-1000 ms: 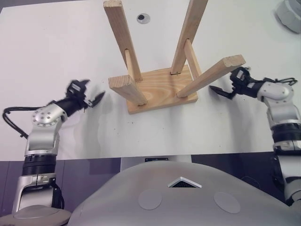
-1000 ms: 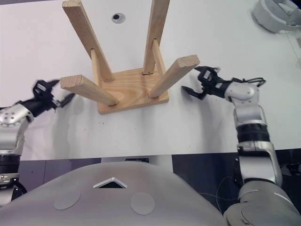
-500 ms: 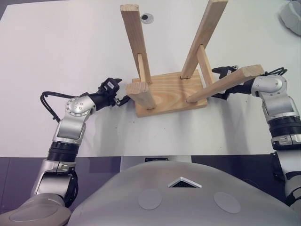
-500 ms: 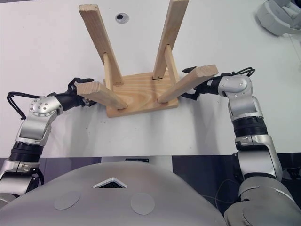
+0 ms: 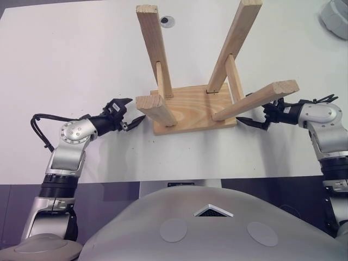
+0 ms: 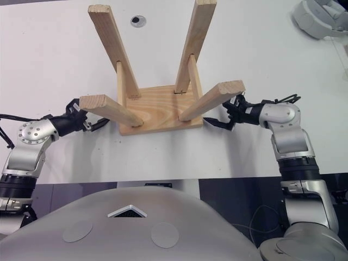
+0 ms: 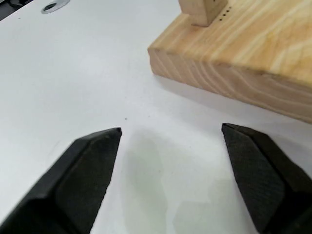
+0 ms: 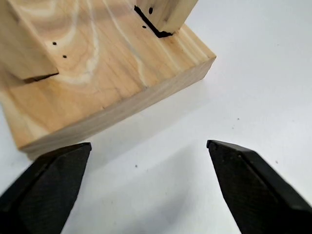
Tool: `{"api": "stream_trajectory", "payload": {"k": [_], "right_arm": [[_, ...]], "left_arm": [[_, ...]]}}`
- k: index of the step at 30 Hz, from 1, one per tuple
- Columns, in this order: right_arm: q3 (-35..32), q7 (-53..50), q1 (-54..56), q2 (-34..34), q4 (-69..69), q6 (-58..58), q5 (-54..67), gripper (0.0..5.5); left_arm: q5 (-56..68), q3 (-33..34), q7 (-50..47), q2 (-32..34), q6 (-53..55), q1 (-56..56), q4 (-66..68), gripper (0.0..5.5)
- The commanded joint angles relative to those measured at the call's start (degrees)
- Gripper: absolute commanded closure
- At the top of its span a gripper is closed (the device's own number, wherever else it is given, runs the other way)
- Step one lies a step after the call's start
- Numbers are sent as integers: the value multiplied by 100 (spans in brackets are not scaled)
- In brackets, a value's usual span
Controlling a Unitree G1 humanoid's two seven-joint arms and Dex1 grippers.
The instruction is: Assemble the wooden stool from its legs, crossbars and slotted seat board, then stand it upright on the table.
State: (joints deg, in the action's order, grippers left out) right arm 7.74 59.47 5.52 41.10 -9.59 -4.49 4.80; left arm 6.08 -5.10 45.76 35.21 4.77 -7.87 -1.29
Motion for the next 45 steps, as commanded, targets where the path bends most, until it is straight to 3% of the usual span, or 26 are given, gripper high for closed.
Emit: {"api": "stream_trajectory", "payload": {"k": [1,9,19,45], "right_arm": [[148,-13,247,-16,-199,175,-194,105],[22,207,-106,207,439,-119,-37,105],[-277,253,-264,321,483,-256,200,105],[154,113,-555,366,766,-202,-121,105]], "left_arm": [[-209,-192,-115,-83,162,122,99,170],[-60,-415,-16,-68,439,4,-305,170],[85,56,214,482,607,-351,-691,170],[8,-369,220,129,664,-294,-669,170]]}}
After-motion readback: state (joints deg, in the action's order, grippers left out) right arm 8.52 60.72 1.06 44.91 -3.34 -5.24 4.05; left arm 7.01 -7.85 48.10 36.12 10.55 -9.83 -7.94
